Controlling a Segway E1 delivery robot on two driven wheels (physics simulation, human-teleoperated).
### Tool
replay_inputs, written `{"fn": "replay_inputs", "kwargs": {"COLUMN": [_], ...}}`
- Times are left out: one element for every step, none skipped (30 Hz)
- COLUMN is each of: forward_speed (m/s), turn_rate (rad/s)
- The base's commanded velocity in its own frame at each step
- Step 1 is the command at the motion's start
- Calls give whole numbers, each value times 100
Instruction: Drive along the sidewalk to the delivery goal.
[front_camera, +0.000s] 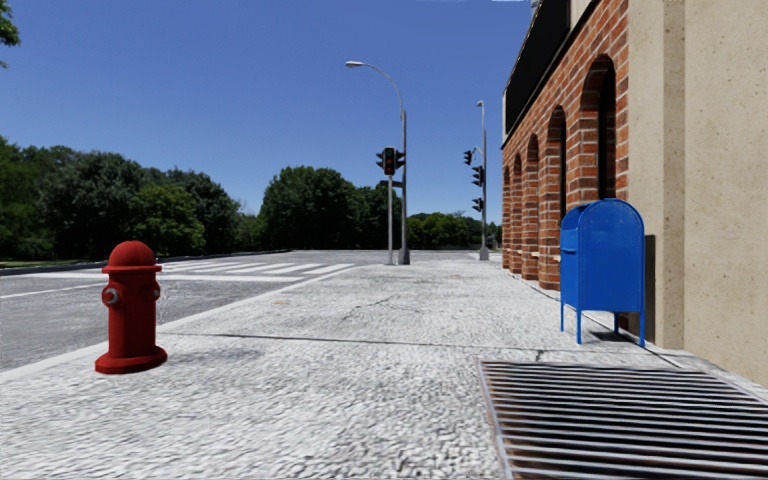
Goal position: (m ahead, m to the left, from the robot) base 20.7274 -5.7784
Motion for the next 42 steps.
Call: {"fn": "replay_inputs", "kwargs": {"forward_speed": [200,200,200,200,200,200,200,200,200,200,200,200,200,200,200,200,200,200,200,200,200,200,200,200,200,200,200,200,200,200,200,200,200,200,200,200,200,200,200,200,200,200], "turn_rate": [-34,-34,-34,-34,-34,-34,-34,-34,-34,-34,-34,-34,-34,-34,-34,-34,-34,-34,-34,-34,-34,-34,-34,-34,-34,-34,-34,-34,-34,-34,-34,-34,-34,-24,0,0,0,0,0,0,0,0]}}
